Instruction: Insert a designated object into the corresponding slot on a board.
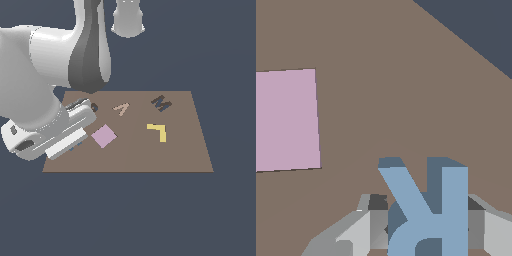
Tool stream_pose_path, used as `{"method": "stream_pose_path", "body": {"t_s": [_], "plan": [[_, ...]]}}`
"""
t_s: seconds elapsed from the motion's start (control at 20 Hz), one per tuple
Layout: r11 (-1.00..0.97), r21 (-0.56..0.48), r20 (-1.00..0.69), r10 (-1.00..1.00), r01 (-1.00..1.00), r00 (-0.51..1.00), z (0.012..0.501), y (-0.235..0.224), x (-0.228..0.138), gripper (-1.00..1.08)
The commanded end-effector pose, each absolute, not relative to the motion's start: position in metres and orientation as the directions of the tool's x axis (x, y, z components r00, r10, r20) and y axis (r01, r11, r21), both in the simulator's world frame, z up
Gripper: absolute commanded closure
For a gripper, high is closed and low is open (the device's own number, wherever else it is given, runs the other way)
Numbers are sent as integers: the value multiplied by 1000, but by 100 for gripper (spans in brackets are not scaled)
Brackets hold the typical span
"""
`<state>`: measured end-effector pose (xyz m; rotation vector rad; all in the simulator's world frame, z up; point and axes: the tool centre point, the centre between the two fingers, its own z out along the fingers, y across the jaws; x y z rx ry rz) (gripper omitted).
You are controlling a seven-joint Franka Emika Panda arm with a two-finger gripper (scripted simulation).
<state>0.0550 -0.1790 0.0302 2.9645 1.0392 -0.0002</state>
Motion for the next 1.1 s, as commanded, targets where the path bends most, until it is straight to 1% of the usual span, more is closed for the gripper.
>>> {"method": "stream_pose_path", "body": {"t_s": [0.0,0.3,0.55,0.8,1.05], "plan": [[-781,0,0,625,625,781,30,-179,55,108],[-799,0,0,601,601,799,30,-180,52,108],[-839,0,0,544,544,839,31,-182,45,108],[-894,0,0,449,449,894,32,-184,35,108],[-951,1,0,310,310,951,33,-185,19,108]]}}
